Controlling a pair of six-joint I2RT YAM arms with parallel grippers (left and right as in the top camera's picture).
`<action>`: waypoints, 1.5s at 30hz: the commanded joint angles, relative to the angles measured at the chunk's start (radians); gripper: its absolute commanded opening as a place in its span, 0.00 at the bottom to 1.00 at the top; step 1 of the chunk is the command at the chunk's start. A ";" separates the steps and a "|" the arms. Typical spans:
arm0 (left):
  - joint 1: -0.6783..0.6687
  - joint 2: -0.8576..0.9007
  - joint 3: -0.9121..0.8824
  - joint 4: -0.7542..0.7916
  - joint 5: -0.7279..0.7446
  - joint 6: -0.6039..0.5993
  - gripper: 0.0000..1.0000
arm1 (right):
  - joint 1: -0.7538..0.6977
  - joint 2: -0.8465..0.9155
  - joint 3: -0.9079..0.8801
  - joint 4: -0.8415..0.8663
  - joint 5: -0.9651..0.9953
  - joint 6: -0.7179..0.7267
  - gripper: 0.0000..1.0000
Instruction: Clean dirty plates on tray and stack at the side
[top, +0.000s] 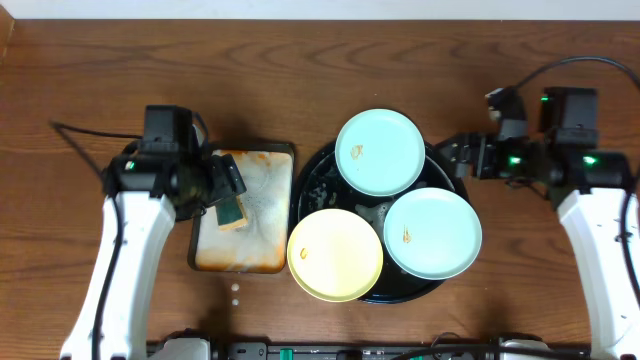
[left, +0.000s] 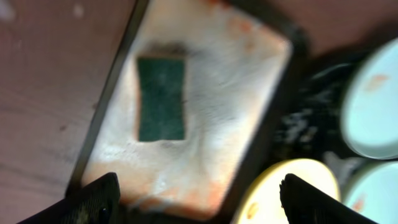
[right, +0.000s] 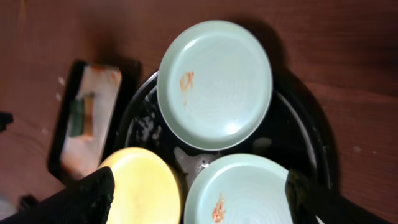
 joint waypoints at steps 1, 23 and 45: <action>-0.002 0.067 0.005 -0.010 -0.073 -0.027 0.83 | 0.108 0.027 0.019 0.003 0.189 0.013 0.86; -0.014 0.437 -0.050 0.209 -0.079 0.041 0.37 | 0.241 0.152 0.018 0.034 0.378 0.158 0.77; -0.092 0.307 0.063 0.091 -0.102 0.063 0.17 | 0.243 0.152 0.018 0.030 0.356 0.157 0.76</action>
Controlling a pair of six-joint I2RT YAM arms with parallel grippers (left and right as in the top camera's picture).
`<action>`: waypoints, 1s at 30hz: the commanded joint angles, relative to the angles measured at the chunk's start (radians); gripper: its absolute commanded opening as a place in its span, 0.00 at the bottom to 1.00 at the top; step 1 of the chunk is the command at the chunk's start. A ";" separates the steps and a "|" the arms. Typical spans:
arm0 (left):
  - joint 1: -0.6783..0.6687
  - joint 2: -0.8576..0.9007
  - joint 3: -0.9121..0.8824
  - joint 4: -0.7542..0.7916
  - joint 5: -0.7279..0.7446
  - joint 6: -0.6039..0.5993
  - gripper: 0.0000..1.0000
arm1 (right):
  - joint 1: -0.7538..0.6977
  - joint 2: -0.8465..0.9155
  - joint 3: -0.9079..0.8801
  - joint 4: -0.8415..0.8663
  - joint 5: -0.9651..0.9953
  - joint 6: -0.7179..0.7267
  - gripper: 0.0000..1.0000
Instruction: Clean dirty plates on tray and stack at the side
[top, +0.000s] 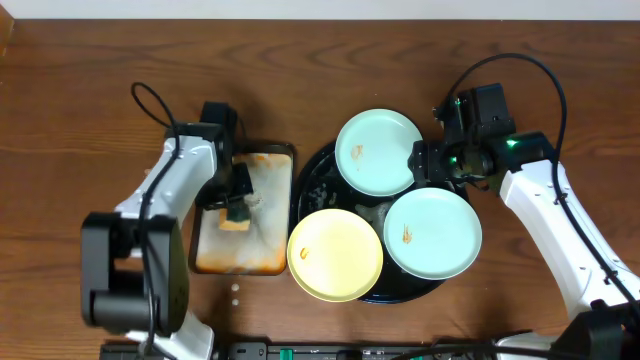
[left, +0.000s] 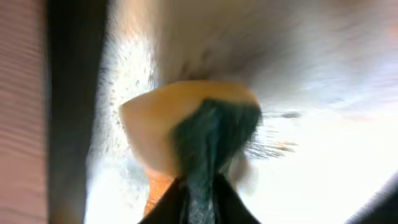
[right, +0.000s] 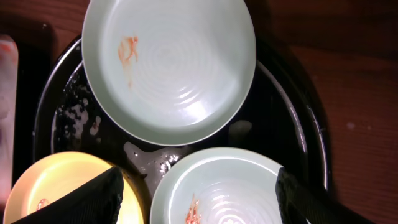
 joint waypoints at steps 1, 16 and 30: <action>-0.021 -0.109 0.041 -0.007 0.023 0.009 0.24 | 0.005 -0.006 0.017 0.000 -0.006 0.011 0.77; -0.084 -0.077 -0.043 -0.026 -0.236 -0.148 0.41 | 0.008 -0.006 0.017 -0.008 -0.006 0.011 0.79; -0.083 0.044 -0.196 0.163 -0.270 -0.103 0.34 | 0.008 -0.006 0.017 -0.009 -0.006 0.011 0.81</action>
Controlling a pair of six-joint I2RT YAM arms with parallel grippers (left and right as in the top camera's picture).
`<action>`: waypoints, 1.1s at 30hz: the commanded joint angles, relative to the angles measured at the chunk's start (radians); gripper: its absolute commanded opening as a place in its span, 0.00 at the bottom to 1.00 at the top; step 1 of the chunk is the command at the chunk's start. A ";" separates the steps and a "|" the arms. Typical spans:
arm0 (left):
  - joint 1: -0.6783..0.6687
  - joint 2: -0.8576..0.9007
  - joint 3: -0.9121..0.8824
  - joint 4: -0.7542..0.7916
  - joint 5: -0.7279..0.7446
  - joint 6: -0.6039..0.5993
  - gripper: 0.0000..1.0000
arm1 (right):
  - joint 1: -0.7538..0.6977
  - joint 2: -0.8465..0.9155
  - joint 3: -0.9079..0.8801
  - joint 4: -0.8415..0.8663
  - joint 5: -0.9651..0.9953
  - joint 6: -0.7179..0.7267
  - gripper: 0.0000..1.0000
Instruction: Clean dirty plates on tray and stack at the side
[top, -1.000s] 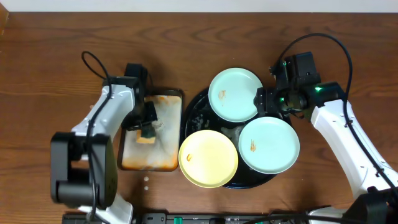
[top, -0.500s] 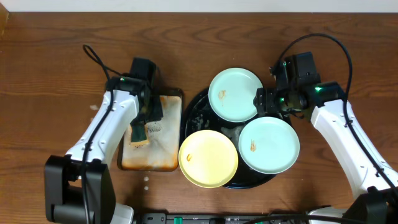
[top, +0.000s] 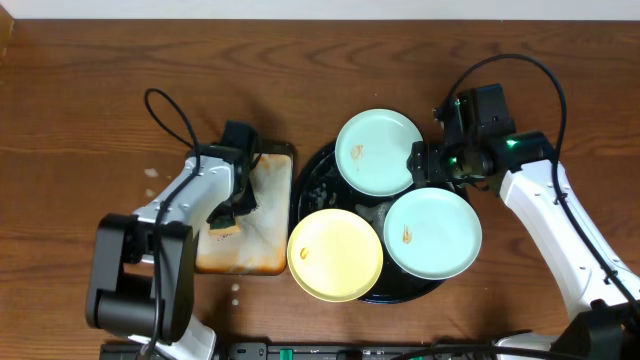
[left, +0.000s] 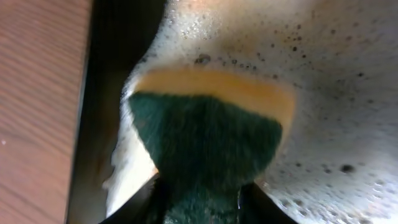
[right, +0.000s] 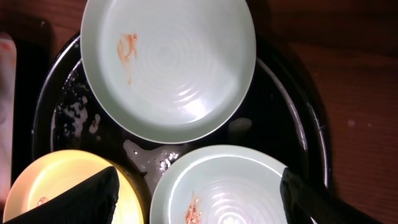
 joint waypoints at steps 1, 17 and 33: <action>0.000 0.041 -0.030 0.006 -0.002 0.018 0.30 | 0.008 -0.006 0.017 -0.002 -0.006 0.011 0.81; -0.003 -0.118 0.094 -0.036 0.266 0.149 0.07 | 0.008 -0.004 0.013 0.020 0.050 0.010 0.86; -0.149 -0.219 0.260 0.032 0.303 0.093 0.07 | 0.005 0.228 -0.005 0.194 0.031 0.048 0.61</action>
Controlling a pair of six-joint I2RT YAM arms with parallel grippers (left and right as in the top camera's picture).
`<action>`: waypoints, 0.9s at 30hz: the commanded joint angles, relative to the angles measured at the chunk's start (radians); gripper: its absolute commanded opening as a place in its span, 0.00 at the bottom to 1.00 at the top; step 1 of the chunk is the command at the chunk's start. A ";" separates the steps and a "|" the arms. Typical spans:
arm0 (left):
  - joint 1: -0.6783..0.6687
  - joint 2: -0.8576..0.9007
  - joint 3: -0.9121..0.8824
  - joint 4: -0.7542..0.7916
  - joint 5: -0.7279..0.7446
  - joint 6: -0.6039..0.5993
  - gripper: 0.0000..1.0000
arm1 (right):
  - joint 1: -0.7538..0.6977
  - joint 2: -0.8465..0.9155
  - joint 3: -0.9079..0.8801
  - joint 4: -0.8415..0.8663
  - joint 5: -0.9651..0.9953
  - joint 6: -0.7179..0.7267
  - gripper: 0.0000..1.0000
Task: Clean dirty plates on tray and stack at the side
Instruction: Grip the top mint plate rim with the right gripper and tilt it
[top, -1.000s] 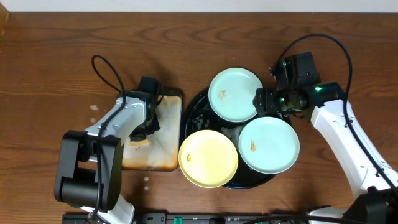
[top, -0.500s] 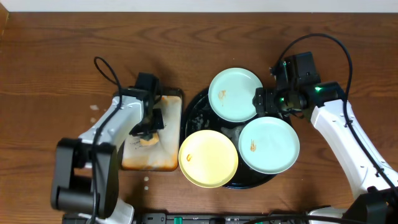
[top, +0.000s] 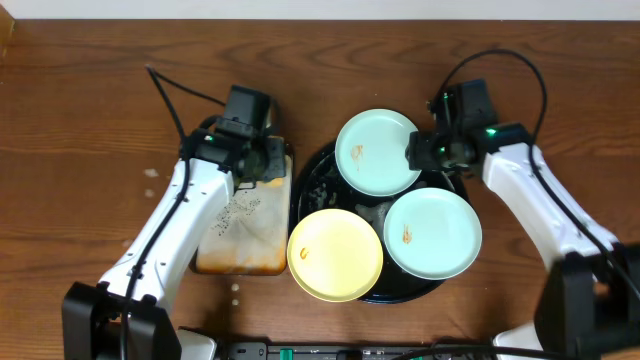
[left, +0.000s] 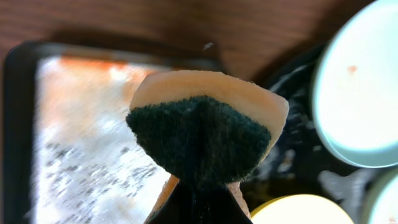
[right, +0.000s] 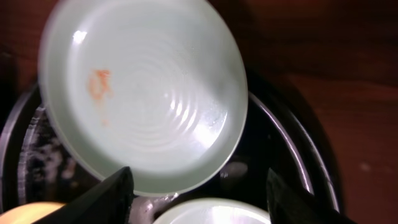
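Three stained plates sit on the round black tray (top: 318, 178): a mint plate (top: 379, 152) at the back, a second mint plate (top: 432, 233) at the right, and a yellow plate (top: 335, 254) in front. My left gripper (top: 262, 160) hangs over the back right corner of the soapy rectangular tray (top: 240, 235). It is shut on a folded green and yellow sponge (left: 205, 124). My right gripper (top: 425, 155) stands open low over the back mint plate's (right: 140, 99) right rim, holding nothing. An orange smear (right: 96, 84) shows on that plate.
Suds and orange residue cover the rectangular tray (left: 93, 143). Foam flecks lie in the black tray (right: 298, 155) between the plates. A few white specks (top: 235, 290) lie on the wooden table (top: 80, 120) in front of the soapy tray. Cables trail behind both arms.
My left gripper was low at the soapy tray's left side with the sponge in the foam; now it holds the sponge raised over the tray's back right corner. My right gripper is closer to the back mint plate.
First my left gripper was open above the sponge lying in the soapy tray, and the right arm was off to the right. Then the left was shut on the sponge in the suds and the right hung open over the black tray. Now the sponge is lifted near the plates.
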 joint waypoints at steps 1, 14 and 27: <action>-0.030 0.002 0.058 0.034 0.011 -0.046 0.07 | 0.003 0.073 -0.004 0.042 -0.002 0.011 0.61; -0.145 0.117 0.066 0.300 0.103 -0.150 0.07 | -0.015 0.211 -0.004 0.173 0.011 0.019 0.28; -0.195 0.228 0.066 0.349 0.092 -0.177 0.08 | 0.005 0.221 -0.004 0.225 -0.013 0.029 0.28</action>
